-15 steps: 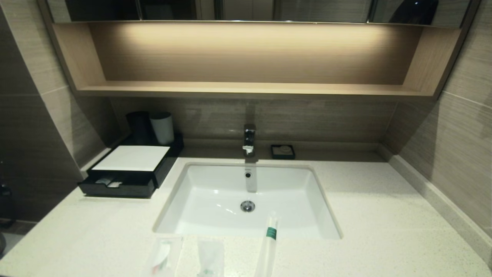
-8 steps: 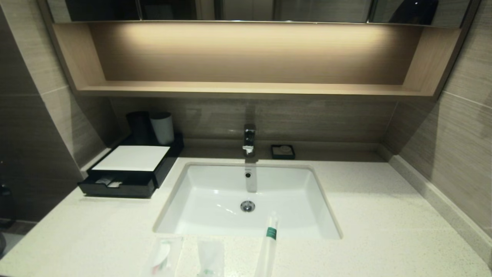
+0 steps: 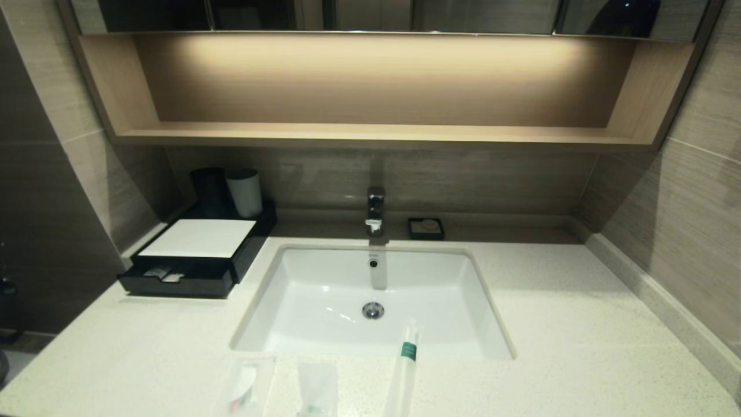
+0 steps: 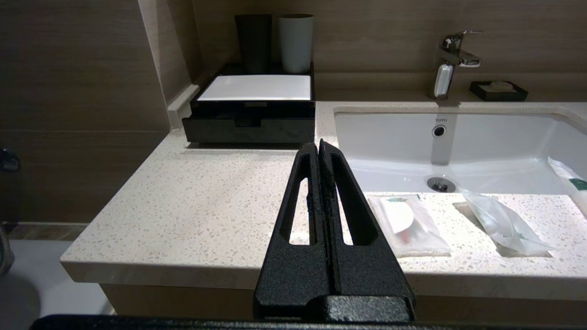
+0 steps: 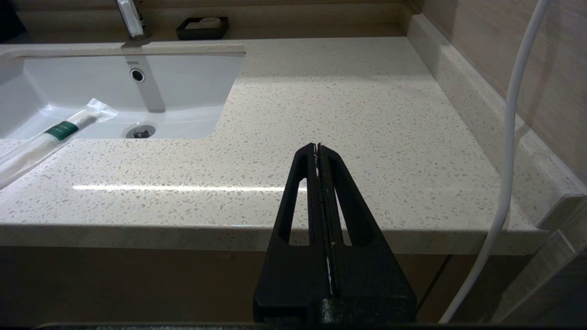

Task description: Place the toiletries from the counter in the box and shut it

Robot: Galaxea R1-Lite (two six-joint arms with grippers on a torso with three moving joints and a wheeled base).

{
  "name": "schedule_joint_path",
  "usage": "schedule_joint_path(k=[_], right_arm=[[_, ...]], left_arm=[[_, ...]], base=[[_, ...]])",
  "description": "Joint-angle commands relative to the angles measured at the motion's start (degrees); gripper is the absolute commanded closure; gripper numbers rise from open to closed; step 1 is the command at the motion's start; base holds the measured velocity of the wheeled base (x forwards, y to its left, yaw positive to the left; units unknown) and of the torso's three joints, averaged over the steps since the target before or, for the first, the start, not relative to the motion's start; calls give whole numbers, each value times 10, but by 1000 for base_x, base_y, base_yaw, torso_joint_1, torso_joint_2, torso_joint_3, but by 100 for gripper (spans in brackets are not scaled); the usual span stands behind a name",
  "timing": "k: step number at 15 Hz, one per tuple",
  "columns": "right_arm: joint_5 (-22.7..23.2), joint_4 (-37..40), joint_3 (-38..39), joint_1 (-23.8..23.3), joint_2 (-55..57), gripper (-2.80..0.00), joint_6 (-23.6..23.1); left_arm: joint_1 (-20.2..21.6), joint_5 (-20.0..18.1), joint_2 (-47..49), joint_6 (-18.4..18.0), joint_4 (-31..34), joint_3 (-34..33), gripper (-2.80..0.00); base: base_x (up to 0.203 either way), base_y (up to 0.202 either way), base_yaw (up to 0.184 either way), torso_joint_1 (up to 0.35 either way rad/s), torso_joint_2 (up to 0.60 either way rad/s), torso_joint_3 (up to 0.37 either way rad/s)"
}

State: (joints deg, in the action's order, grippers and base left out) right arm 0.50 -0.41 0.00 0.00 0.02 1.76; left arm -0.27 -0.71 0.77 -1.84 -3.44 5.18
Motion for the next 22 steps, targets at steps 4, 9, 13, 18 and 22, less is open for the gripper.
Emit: schedule_joint_path(k=[4, 9, 13, 18, 22], right_arm=[[0, 0, 0, 0, 1, 0, 0], [0, 1, 0, 0, 1, 0, 0], [0, 0, 0, 0, 1, 0, 0], [0, 0, 0, 0, 1, 0, 0], [0, 0, 0, 0, 1, 0, 0]], left_arm=[[0, 2, 0, -1, 0, -27, 0], [0, 4, -3, 0, 9, -52, 0], [0, 4, -3, 1, 12, -52, 0], [0, 1, -4, 3, 12, -45, 0], [0, 1, -4, 9, 93, 46, 0]], base=[[0, 0, 0, 0, 0, 0], [0, 0, 0, 0, 0, 0], [0, 0, 0, 0, 0, 0], [0, 0, 0, 0, 0, 0], [0, 0, 0, 0, 0, 0]])
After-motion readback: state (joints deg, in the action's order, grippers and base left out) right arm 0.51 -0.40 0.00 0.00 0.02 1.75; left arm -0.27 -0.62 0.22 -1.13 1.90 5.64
